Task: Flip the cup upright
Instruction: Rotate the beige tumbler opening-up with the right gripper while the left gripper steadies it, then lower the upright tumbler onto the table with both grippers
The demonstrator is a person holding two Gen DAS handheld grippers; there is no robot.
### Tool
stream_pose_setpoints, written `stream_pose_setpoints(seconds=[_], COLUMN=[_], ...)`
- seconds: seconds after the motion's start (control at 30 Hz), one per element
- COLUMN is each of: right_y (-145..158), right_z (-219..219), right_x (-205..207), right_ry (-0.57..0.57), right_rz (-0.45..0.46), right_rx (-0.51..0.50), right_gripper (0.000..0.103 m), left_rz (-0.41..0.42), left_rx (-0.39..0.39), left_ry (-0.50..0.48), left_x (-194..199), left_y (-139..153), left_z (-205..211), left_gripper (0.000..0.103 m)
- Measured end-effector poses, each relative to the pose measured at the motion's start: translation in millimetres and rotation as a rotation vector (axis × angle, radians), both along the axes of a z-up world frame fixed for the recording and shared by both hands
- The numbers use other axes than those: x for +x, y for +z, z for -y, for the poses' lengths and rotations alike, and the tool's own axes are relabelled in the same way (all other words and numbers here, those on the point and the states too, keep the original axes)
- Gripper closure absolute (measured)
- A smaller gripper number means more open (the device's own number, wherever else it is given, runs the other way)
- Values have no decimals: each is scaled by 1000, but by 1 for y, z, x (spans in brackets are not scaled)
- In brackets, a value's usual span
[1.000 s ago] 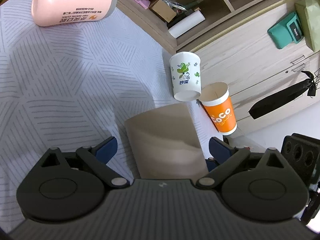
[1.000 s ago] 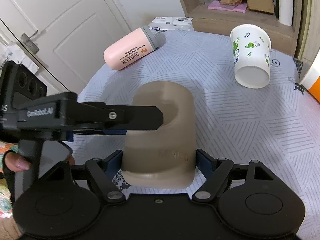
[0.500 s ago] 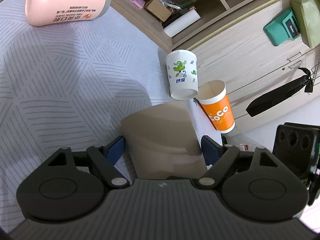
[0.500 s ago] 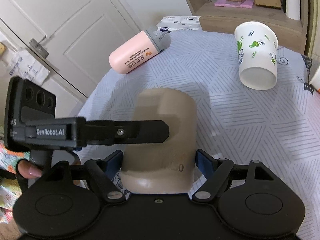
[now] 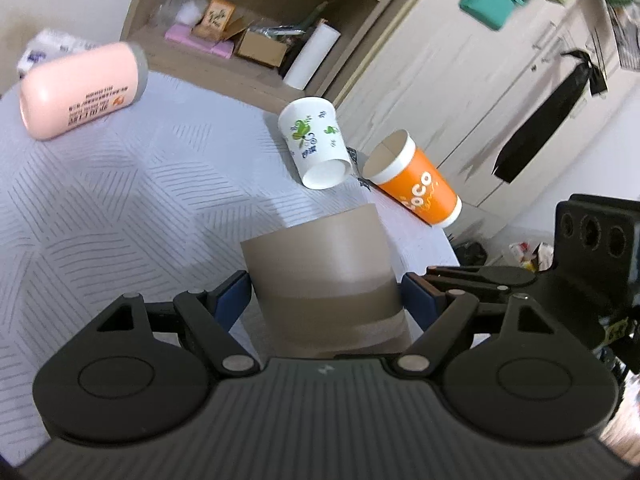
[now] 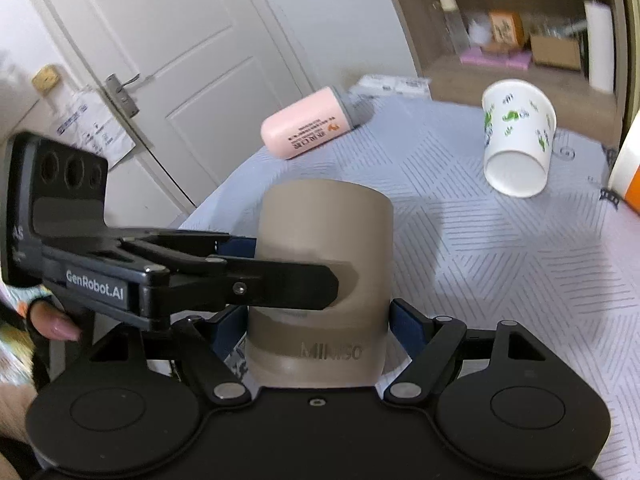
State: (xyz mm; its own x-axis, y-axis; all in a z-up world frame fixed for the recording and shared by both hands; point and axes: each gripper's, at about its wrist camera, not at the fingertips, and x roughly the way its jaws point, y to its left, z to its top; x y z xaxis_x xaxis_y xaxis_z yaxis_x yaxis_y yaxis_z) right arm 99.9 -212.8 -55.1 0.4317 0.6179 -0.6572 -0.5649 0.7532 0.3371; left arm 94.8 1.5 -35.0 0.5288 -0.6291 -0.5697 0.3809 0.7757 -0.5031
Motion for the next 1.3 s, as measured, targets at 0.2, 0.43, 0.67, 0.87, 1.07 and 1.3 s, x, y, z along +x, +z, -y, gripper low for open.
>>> stream_pose_setpoints(seconds=[0.2,0.43,0.67,0.87,1.07,1.3], right_y=[3,1,-4,-6,-10,-18], right_z=[-1,-5,-6,-15,-19,-23], right_x=[-27,-51,-49,-33,-4,10], right_ry=[16,13,5,-31,-94,-106], right_rz=[135,287,365,411,422,455], right_rx=[-64,-162,-195,-240,-211,-220], right_gripper=[21,21,21,21,22,22], left_rz=[75,163,226,287,347,388], left_rx=[70,145,177,220,260,298], left_ry=[-18,-33,-38,-39,-57,-73], left_x=[-23,-41,-39,-25,-1,13], left_y=[11,18,19,22,29,26], left_z=[12,31,37,43,49,51], left_gripper=[23,24,24,26,27,27])
